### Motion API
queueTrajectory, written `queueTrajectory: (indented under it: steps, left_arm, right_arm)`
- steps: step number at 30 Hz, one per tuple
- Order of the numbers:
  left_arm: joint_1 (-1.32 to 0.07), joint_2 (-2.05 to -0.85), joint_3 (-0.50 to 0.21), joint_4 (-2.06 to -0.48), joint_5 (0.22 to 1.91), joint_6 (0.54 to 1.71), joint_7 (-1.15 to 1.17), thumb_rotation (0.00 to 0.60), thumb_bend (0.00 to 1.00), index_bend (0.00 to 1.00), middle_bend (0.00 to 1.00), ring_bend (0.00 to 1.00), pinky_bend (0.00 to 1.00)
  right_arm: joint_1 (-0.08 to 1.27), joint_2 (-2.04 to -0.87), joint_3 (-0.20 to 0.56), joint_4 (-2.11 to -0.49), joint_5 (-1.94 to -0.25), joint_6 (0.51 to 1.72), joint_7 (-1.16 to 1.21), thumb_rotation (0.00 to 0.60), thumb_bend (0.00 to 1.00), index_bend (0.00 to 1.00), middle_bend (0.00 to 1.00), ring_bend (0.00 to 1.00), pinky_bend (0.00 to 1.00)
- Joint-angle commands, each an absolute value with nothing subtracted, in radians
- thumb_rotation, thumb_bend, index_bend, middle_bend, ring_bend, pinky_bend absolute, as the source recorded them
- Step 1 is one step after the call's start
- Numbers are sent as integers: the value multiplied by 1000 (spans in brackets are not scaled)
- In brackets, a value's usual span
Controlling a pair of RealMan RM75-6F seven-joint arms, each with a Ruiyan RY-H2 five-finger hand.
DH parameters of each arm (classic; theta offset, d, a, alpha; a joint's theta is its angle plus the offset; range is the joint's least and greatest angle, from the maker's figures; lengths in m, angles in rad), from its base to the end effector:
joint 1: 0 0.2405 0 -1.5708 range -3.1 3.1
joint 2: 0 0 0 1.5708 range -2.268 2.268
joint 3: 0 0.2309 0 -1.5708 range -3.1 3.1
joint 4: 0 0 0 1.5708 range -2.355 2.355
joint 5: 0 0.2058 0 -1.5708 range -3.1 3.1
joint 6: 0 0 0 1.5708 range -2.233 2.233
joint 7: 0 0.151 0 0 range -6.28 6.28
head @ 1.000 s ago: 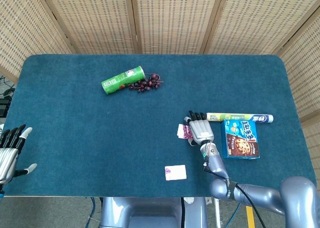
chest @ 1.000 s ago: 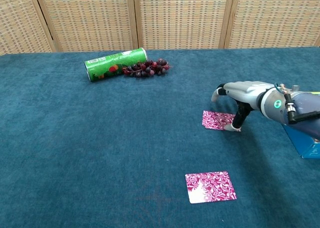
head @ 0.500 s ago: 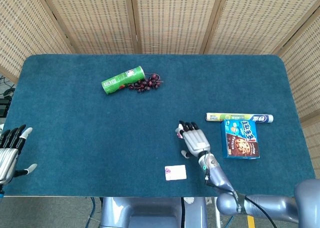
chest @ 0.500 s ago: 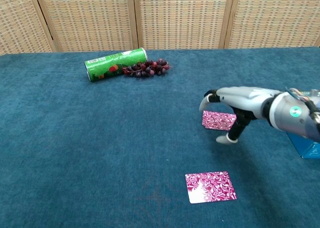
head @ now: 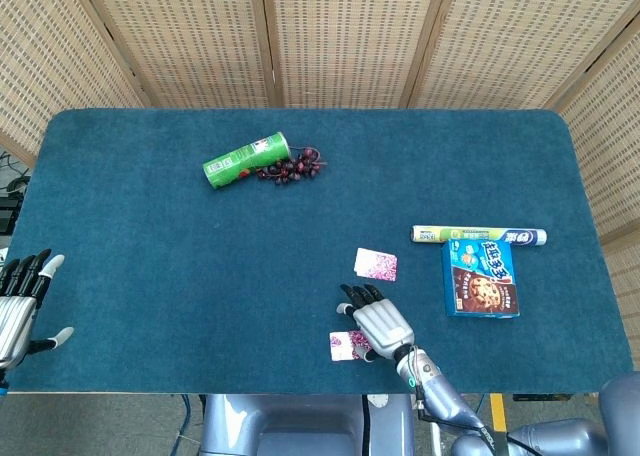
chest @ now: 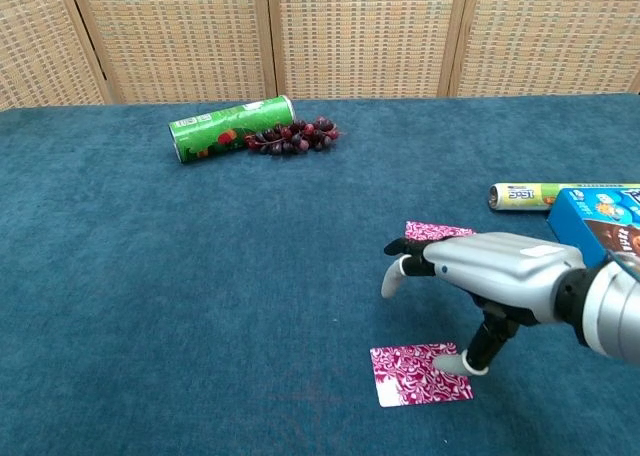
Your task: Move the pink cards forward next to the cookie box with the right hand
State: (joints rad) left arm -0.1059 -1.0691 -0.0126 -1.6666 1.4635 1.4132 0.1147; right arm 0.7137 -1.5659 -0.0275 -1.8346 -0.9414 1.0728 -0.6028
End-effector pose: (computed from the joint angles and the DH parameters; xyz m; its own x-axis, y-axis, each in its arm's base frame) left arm -0.2891 0.1827 0.1486 0.4913 0.1035 0.8648 0.8697 -0.0032 -0.4936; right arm -0.1128 -0.2290 -0.0499 0.4657 -0.4862 0.7394 -0.8688 -0.4103 0.2774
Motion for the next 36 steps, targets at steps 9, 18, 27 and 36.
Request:
queueTrajectory:
  steps: [9,18,27,36]
  left_arm:
    - [-106,-1069,-13,-1667,1463,1413,116,600,6,0,0,0,0]
    - [-106,-1070,-13,-1667,1462,1413,117,600,5,0,0,0,0]
    - [-106,-1070,-13,-1668,1462,1413,118,600,6,0,0,0,0]
    - [-106,-1069,-13,-1667,1462,1413,116,600,6,0,0,0,0]
  right_arm:
    - [661,-1611,-100,-1775,-1072,1088,-593,600,312,239,0,0,0]
    - [628,-1640,-113,-1711,-1156,1097,-573,600,311,239,0,0,0]
    - [603,-1655,-112,-1671,-1193,1084,-572,600,312,239,0,0,0]
    - [593,-1665,-91,-1662,-1185,1063,-588,600,311,239,0,0,0]
